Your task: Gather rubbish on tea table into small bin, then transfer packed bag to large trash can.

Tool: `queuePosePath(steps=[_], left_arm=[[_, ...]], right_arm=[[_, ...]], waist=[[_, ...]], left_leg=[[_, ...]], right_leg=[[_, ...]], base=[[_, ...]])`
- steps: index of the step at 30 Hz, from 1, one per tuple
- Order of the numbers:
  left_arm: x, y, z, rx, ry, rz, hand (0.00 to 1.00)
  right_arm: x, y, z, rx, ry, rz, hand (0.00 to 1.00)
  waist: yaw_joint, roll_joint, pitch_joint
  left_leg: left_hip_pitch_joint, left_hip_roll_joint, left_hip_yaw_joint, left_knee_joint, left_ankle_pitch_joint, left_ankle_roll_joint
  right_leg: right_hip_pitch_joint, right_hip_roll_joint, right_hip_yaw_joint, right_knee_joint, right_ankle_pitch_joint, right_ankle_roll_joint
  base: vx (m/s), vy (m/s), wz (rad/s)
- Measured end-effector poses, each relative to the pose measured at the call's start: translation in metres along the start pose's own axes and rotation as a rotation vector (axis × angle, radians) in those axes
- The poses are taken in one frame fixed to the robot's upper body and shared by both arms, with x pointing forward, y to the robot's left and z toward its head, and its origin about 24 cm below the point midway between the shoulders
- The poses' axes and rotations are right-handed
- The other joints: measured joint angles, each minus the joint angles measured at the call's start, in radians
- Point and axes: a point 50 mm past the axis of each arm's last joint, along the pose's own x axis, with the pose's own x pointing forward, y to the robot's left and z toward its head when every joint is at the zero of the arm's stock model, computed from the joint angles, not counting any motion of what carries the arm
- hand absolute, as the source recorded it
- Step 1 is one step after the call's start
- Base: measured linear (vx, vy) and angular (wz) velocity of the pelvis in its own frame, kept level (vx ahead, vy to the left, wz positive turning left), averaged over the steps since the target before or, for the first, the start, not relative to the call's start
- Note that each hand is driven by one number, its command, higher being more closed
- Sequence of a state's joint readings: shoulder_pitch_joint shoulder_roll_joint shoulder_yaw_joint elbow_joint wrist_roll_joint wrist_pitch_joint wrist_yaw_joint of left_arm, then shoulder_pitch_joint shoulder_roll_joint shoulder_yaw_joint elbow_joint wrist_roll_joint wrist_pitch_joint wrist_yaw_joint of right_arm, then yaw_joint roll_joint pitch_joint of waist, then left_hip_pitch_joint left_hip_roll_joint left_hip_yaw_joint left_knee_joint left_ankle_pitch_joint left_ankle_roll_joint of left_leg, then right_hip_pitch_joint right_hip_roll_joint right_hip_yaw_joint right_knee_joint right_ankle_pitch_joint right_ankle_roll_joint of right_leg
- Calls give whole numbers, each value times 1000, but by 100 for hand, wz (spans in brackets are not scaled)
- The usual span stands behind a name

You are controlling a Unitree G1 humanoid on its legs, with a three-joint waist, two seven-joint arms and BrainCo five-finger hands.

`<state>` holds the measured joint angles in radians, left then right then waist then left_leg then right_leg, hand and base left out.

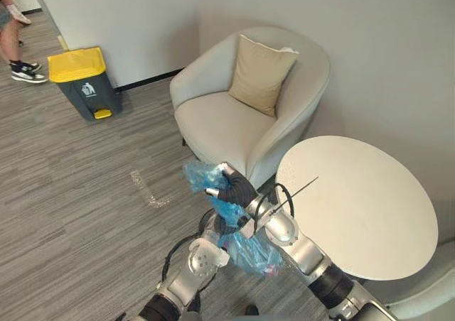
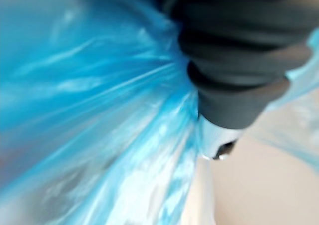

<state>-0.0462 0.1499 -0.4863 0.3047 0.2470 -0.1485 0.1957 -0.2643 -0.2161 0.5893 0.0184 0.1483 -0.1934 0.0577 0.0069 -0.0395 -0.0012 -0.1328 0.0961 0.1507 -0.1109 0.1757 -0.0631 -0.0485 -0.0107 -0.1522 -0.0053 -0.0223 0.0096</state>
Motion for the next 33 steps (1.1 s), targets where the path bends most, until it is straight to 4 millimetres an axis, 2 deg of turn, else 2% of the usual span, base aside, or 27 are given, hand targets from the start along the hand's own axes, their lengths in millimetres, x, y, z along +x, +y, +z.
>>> queuePosePath(steps=[1, 8, 11, 17, 19, 21, 26, 30, 33], left_arm=[[0, 0, 1, -16, -1, 7, 100], [4, 13, 12, -73, -40, 74, 100], [3, 18, 9, -92, -26, 113, 100], [1, 27, 7, -133, -14, 159, 100], [1, 31, 9, -145, -26, 177, 100], [0, 36, 9, -148, -25, 199, 100], [-9, 41, -3, -159, 21, 236, 100], [-16, 46, -9, -167, 45, 268, 100], [-26, 56, -20, -174, 86, 324, 100]], right_arm=[[-1, -1, -3, -4, 12, -4, 0], [-15, -2, -22, -120, 108, -26, 0], [-20, -4, -28, -158, 136, -54, 0], [-26, -19, -32, -265, 167, -118, 0], [-30, -30, -31, -348, 178, -141, 0], [-35, -43, -25, -429, 174, -166, 0], [-45, -78, 12, -603, 62, -268, 0], [-51, -87, 24, -642, 22, -303, 0], [-70, -92, 33, -638, -9, -385, 0]], waist=[[0, 0, 0], [0, 0, 0], [1, 0, 0], [1, 0, 0], [2, 0, 0], [2, -1, 0], [0, -1, 0], [-1, 0, 1], [-2, 1, 1]], left_leg=[[0, 0, 0, 0, 0, 0], [1, 0, -2, 0, 0, 0], [2, -1, -4, 0, 0, 0], [2, -2, -9, 0, 0, 0], [2, -4, -14, 0, 0, 0], [2, -4, -16, 0, 0, 0], [2, -7, -14, 0, 0, 0], [10, -12, -10, 0, -1, 2], [11, -18, -10, 0, -3, 5]], right_leg=[[1, 0, 0, 0, 0, 0], [2, -1, -1, 0, 0, 0], [4, -1, -2, 0, -1, 1], [7, -2, -7, 0, -2, 2], [10, -3, -12, 0, -2, 3], [10, -3, -13, 0, -2, 3], [9, -3, -13, 0, -3, 4], [9, -4, -10, 1, -7, 8], [10, -10, -10, 1, -15, 20]], base=[[0, 0, 0], [0, 0, 0], [0, 0, 0], [2, 0, 1], [2, 0, 6], [0, 0, 0], [0, 0, 0], [0, 0, -2], [0, 0, 0]])
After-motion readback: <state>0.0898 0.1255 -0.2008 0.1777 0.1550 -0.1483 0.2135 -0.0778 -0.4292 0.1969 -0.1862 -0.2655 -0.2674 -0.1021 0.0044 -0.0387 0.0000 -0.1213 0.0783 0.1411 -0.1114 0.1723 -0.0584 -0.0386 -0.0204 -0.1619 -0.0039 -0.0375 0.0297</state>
